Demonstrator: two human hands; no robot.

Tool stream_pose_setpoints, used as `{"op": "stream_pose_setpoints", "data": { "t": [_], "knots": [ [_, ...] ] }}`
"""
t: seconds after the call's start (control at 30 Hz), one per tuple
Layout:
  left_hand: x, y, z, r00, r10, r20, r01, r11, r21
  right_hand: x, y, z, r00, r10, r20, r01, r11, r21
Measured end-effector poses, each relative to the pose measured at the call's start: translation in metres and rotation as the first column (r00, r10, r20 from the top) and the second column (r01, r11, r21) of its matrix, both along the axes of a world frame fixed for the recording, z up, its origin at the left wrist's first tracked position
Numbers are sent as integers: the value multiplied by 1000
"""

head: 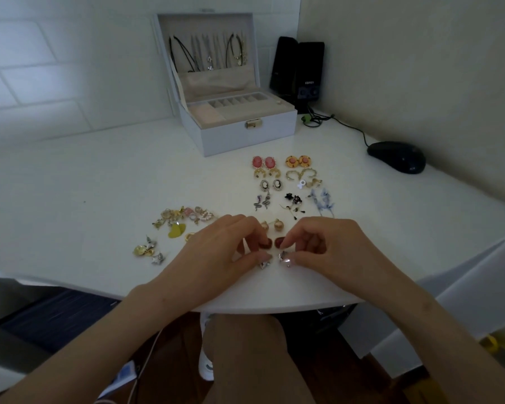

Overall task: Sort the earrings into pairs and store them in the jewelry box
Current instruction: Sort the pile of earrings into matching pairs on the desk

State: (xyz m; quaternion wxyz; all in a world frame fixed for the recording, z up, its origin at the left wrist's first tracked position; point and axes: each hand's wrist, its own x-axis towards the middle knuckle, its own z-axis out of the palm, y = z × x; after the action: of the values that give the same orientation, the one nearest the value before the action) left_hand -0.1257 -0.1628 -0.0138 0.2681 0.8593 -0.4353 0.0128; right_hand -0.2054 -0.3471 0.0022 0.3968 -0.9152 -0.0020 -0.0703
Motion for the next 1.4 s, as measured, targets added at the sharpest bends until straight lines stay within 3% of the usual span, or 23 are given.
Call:
{"op": "stream_pose_setpoints", "data": {
  "t": [0.2, 0.63, 0.77, 1.0, 1.23, 1.4],
  "knots": [
    [0, 12, 6, 996, 66, 60, -63, 996, -55, 7, 12, 8, 988, -32, 150, 36, 999, -20],
    [25, 69, 20, 859, 507, 74, -499, 861, -101, 57, 65, 25, 987, 133, 88, -110, 967, -230],
    [30, 83, 20, 853, 519, 54, -514, 853, -88, 70, 72, 26, 987, 157, 31, -142, 946, -291],
    [28, 79, 18, 921, 387, -48, -390, 916, -94, 81, 80, 19, 967, 223, -122, -254, 875, -412],
    [42, 89, 18, 841, 540, 43, -538, 842, -43, 89, 78, 19, 973, 205, -102, -229, 888, -400],
    [47, 93, 15, 840, 541, 33, -541, 841, -27, 105, 68, 25, 982, 159, -98, -185, 900, -394]
  ]
}}
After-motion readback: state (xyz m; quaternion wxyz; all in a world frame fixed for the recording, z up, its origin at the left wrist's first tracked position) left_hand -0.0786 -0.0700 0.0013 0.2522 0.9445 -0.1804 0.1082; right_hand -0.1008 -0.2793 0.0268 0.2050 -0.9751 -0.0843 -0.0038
